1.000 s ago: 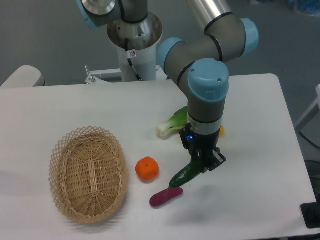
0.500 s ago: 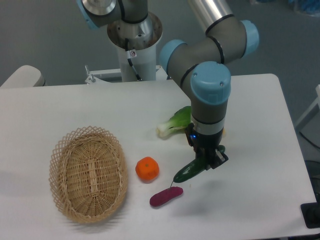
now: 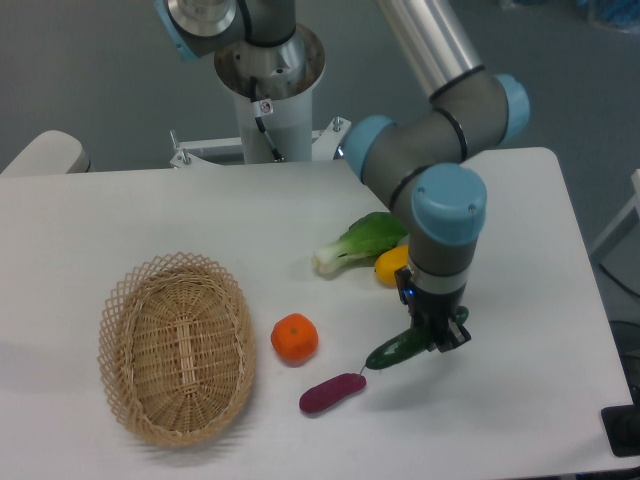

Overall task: Place the cucumber on the table
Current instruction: 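Move the held cucumber away from the basket and lower it onto the table, then open the gripper to release the cucumber on the table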

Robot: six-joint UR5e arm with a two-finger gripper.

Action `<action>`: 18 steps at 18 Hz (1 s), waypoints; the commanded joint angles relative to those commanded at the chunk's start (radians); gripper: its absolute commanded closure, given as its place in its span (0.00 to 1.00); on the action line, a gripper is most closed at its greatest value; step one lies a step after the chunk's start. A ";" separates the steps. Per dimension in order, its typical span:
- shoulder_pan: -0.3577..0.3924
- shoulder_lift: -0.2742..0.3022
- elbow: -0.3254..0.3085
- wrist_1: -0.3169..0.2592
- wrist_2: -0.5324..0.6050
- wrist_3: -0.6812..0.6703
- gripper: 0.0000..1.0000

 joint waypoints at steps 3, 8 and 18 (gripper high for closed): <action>0.020 -0.005 -0.017 0.000 0.000 0.080 0.64; 0.041 -0.006 -0.080 0.066 -0.003 0.181 0.64; 0.040 -0.014 -0.103 0.091 -0.003 0.138 0.63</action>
